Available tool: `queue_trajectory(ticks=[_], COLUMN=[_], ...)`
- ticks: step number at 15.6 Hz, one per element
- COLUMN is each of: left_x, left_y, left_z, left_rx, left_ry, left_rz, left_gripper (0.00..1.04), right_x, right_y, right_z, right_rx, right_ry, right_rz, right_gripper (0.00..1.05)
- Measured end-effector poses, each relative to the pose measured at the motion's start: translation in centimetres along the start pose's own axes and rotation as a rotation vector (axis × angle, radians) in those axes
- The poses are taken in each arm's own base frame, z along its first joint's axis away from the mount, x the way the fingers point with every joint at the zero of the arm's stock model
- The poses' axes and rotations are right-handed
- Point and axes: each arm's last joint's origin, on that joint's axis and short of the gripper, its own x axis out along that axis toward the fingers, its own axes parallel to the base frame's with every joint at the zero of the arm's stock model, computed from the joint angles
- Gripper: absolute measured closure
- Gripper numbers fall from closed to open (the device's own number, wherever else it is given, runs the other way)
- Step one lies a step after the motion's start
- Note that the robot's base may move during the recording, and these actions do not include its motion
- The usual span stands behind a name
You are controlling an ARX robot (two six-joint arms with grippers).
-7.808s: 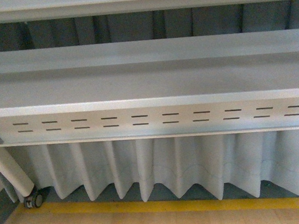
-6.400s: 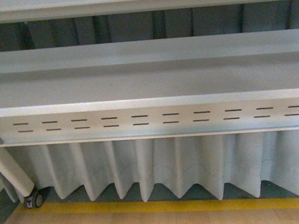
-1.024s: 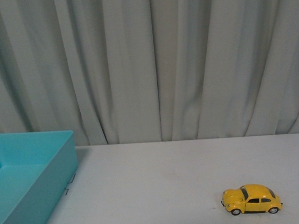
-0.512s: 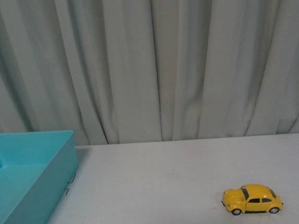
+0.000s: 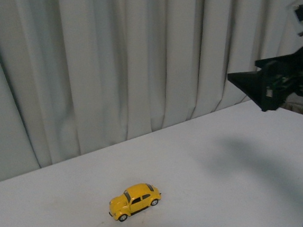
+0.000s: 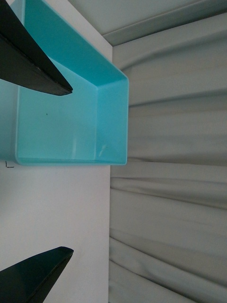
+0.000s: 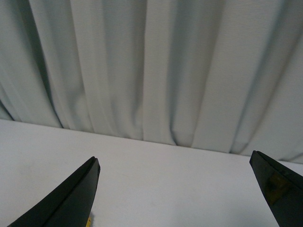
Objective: Wind up and store yellow beetle toy
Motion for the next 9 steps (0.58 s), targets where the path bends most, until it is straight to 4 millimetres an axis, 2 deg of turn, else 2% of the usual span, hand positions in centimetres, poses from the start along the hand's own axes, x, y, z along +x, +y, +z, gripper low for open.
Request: queue_trajectory(ticks=[1,2,3,7,9], left_x=[0.0,0.0,0.0,0.0,0.0], left_y=[0.0,0.0,0.0,0.0,0.0], left_z=[0.0,0.0,0.0,0.0,0.0], left_rx=[0.0,0.0,0.0,0.0,0.0], left_ry=[0.0,0.0,0.0,0.0,0.0], left_rz=[0.0,0.0,0.0,0.0,0.0], left_gripper=[0.07,0.07,0.07,0.07,0.07], right_x=[2.3,6.8,9.0,15.8,18.5], right_y=[-0.1,0.1,0.4,3.1,4.8], right_z=[0.4,1.4,1.9,2.9,1.2], right_rx=[0.004,-0.024,-0.063,-0.227,-0.352], right_ry=[0.013,0.05,0.07,0.184,0.347], right_rz=[0.056,0.189,0.262,0.645,0.865], right_gripper=[0.07,0.07,0.07,0.07,0.07])
